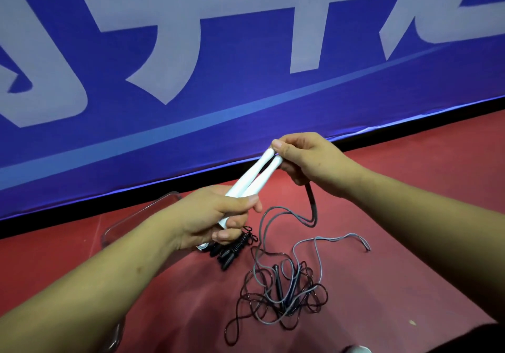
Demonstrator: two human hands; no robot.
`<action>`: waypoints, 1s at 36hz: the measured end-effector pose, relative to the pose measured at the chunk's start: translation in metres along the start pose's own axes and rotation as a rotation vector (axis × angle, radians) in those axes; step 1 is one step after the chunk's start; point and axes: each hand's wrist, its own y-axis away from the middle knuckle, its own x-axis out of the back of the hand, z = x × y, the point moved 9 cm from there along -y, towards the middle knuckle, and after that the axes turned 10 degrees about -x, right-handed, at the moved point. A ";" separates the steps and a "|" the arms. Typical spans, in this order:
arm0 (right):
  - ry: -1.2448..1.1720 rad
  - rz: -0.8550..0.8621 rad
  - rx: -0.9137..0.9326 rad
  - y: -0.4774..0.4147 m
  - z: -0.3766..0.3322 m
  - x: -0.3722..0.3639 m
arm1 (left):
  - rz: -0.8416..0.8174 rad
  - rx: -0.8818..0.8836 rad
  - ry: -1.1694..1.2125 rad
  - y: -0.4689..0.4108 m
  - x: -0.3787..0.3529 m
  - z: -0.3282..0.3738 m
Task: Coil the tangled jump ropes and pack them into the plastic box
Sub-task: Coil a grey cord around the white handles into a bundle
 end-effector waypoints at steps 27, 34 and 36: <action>-0.051 -0.232 -0.231 0.003 0.025 -0.078 | 0.617 -0.355 0.624 -0.006 0.057 0.018; -0.196 -0.337 -0.402 0.013 0.034 -0.111 | 0.756 -0.344 0.722 -0.001 0.067 0.008; -0.199 -0.373 -0.439 0.015 0.030 -0.118 | 0.751 -0.361 0.752 -0.002 0.067 0.011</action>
